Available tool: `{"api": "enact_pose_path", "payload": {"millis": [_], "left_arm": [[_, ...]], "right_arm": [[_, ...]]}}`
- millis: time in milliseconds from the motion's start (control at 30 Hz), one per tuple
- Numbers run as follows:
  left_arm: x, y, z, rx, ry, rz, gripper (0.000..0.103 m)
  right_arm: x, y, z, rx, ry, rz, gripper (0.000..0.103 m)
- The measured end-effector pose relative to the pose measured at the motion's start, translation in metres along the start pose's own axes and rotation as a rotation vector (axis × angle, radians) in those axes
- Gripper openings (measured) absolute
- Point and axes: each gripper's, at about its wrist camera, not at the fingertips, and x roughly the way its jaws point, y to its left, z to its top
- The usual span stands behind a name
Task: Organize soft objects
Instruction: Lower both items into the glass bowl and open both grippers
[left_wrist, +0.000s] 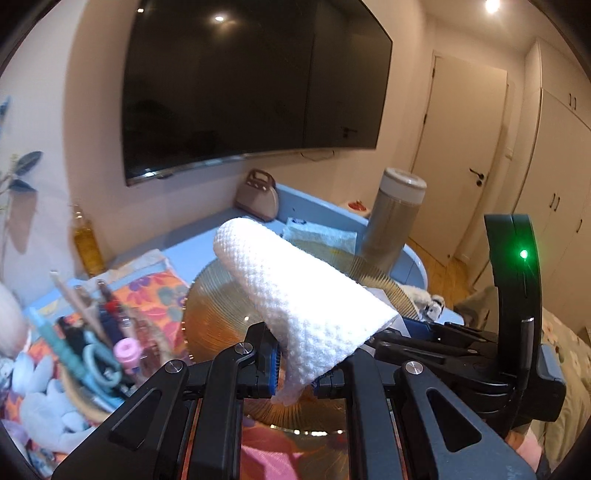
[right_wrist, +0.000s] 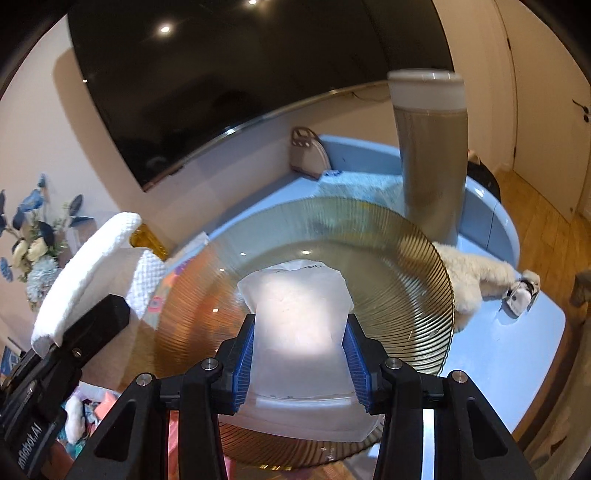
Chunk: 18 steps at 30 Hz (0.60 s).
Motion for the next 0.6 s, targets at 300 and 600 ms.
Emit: {"api": "enact_pose_path", "payload": {"millis": [300, 600], "left_arm": [[0.002, 0.01, -0.009, -0.038, -0.009, -0.015, 0.087], [-0.08, 0.017, -0.026, -0.056, -0.094, 0.038, 0.087]], "right_arm": [[0.01, -0.025, 0.002, 0.083, 0.033, 0.001, 0.074], [-0.031, 0.016, -0.008, -0.035, -0.026, 0.011, 0.074]]}}
